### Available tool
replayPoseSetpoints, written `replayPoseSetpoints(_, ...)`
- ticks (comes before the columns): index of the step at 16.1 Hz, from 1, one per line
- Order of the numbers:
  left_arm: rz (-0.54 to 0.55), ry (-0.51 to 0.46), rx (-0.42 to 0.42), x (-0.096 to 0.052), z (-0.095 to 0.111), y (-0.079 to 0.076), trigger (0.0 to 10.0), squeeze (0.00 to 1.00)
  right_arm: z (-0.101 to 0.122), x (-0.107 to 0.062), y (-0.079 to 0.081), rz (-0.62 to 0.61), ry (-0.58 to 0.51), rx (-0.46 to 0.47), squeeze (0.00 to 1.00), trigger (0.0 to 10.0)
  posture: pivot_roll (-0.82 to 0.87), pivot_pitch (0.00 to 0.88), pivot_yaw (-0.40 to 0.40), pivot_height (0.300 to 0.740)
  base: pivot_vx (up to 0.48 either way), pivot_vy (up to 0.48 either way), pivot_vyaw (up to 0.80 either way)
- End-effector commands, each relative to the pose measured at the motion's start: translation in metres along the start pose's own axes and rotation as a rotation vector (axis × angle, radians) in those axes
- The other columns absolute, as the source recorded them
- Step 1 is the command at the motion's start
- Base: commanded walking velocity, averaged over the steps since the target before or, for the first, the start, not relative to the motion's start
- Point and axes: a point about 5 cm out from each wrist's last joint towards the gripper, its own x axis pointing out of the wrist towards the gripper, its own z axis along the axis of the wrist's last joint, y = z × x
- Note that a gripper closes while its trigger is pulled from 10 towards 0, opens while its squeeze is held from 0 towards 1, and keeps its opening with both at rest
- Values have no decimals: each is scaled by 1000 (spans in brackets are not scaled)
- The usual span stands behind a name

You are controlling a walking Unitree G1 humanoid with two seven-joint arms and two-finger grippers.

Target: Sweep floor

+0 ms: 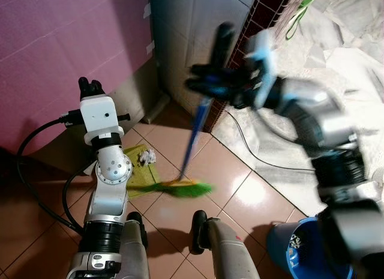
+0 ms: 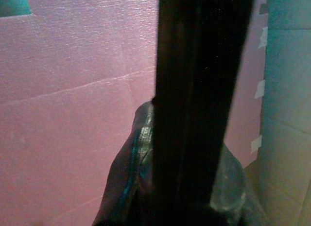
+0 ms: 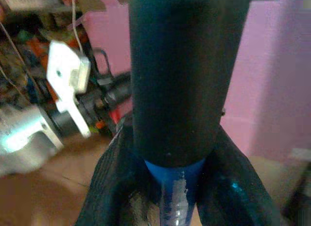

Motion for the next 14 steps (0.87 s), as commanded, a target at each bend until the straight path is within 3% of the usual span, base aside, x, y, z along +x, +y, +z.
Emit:
replayPoseSetpoints(1, -35, 108, 21, -12, -21, -4, 10000, 0, 1, -8, -4, 4, 42, -46, 0, 10000, 15, 374, -96, 740, 0, 0, 0)
replayPoseSetpoints(2, -37, 107, 22, -11, -21, -4, 10000, 0, -2, -13, -17, -89, 93, -124, 0, 10000, 15, 371, -96, 740, 0, 0, 0)
replayPoseSetpoints(5, -38, 106, 25, -11, -21, -3, 10000, 0, 3, -7, -40, -391, 23, -266, 0, 10000, 21, 367, -95, 740, 0, 0, 0)
replayPoseSetpoints(8, -41, 105, 22, -11, -20, -4, 10000, 0, -4, -3, -47, -611, -91, -211, 0, 10000, 29, 365, -90, 740, 0, 0, 0)
replayPoseSetpoints(11, -47, 105, 24, -10, -21, -3, 10000, 0, -33, -2, -47, -878, -112, -100, 0, 10000, 32, 362, -87, 740, 0, 0, 0)
replayPoseSetpoints(14, -47, 105, 21, -9, -21, -3, 10000, 0, -43, 2, -39, -991, -223, 11, 0, 10000, 28, 355, -85, 740, 0, 0, 0)
